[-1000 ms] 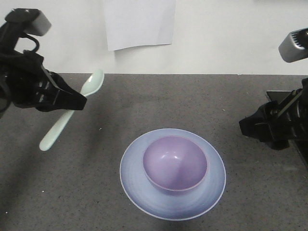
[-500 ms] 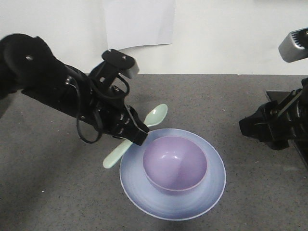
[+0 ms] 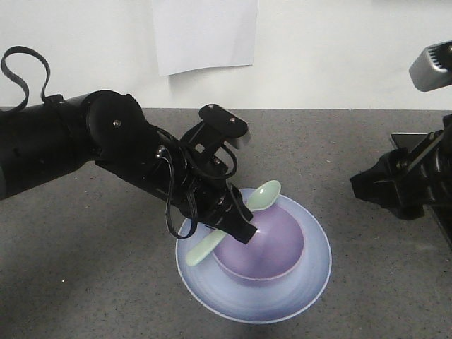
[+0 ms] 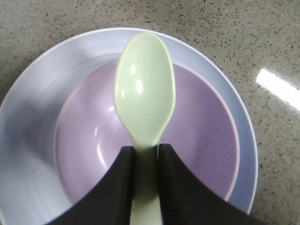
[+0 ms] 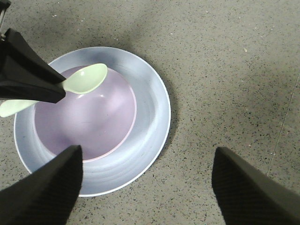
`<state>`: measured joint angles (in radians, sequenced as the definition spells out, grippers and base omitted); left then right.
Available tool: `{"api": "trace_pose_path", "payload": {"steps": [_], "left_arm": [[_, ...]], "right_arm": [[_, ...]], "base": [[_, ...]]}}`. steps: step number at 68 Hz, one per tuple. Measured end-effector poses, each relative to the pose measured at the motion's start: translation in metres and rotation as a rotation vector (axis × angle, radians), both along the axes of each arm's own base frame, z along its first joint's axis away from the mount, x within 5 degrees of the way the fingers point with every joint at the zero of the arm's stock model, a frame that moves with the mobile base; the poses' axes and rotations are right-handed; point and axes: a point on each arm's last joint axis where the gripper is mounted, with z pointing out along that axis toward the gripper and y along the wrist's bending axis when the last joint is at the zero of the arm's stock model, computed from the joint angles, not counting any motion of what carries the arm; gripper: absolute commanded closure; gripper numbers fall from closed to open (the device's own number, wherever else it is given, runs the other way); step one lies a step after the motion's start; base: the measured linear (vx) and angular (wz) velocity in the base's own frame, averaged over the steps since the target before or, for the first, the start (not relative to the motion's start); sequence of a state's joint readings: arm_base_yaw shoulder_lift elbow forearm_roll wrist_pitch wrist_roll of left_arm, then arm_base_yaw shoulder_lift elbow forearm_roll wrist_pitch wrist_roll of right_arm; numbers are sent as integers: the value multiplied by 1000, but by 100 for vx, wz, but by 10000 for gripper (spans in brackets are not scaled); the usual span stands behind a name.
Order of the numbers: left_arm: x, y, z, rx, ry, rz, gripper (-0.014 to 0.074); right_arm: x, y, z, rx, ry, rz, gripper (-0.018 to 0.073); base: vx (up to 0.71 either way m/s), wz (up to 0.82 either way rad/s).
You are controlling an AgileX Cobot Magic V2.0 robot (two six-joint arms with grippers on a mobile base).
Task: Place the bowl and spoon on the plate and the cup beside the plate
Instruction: 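Swing the left gripper with the green spoon over the bowl, then lower the spoon into the bowl and open the left gripper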
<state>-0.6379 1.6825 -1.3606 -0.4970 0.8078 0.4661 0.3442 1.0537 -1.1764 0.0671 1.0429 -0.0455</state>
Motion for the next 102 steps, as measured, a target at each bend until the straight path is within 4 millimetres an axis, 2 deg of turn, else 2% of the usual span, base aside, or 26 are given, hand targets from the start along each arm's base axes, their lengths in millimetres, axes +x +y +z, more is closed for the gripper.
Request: {"api": "trace_pose_path", "payload": {"steps": [34, 52, 63, 73, 91, 102], "left_arm": [[-1, 1, -2, 13, 18, 3, 576], [2, 0, -18, 77, 70, -2, 568], [2, 0, -19, 78, 72, 1, 540], [2, 0, -19, 78, 72, 1, 472], [2, 0, -19, 78, 72, 1, 283], [3, 0, -19, 77, 71, 1, 204]], "right_arm": [[0, 0, 0, 0, 0, 0, 1], [0, 0, 0, 2, 1, 0, 1], [0, 0, 0, 2, 1, 1, 1], [0, 0, 0, 2, 1, 1, 7], [0, 0, 0, 2, 1, 1, 25], [0, 0, 0, 2, 1, 1, 26]], "base": [[0, 0], [0, 0], [0, 0], [0, 0], [0, 0], [0, 0]]}}
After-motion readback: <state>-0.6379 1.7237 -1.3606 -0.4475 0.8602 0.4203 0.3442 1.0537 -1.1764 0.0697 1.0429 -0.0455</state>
